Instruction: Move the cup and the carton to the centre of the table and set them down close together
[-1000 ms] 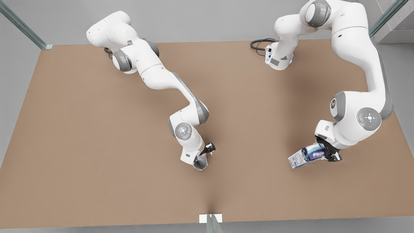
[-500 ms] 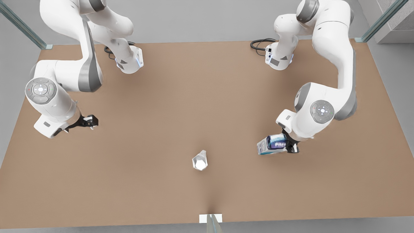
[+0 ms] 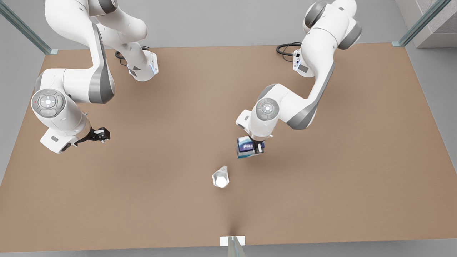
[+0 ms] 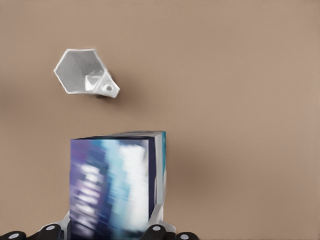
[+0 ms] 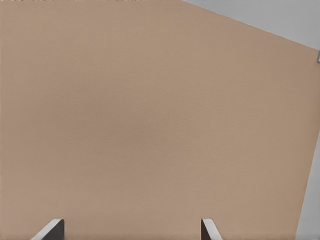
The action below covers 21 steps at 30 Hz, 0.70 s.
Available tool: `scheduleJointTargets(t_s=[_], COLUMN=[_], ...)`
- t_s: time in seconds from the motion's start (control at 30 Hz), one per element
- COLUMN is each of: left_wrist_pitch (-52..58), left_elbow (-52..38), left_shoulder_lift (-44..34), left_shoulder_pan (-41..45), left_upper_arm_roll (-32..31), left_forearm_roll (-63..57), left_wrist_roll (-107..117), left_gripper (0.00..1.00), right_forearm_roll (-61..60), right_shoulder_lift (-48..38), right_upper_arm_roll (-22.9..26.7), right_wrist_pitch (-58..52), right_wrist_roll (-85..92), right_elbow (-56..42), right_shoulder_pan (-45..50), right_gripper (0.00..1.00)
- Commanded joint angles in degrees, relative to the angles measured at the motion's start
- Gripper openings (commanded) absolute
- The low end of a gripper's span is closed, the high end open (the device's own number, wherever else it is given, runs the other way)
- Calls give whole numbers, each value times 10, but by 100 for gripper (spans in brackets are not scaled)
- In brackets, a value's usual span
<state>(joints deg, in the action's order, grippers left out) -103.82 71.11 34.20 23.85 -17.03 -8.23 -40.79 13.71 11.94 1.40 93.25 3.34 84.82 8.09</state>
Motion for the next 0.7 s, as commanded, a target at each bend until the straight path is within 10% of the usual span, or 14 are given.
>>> scheduleJointTargets(t_s=[0.0,0.67], left_wrist_pitch=[2,-202], left_elbow=[0,92], left_shoulder_lift=[1,31], left_shoulder_pan=[3,64], left_upper_arm_roll=[0,-2], left_forearm_roll=[44,-16], left_wrist_roll=[11,41], left_gripper=[51,51], right_forearm_roll=[0,0], right_shoulder_lift=[0,1], right_upper_arm_roll=[0,0], right_wrist_pitch=[0,0], right_wrist_roll=[0,2], right_elbow=[0,0], right_shoulder_pan=[0,1], right_gripper=[100,100])
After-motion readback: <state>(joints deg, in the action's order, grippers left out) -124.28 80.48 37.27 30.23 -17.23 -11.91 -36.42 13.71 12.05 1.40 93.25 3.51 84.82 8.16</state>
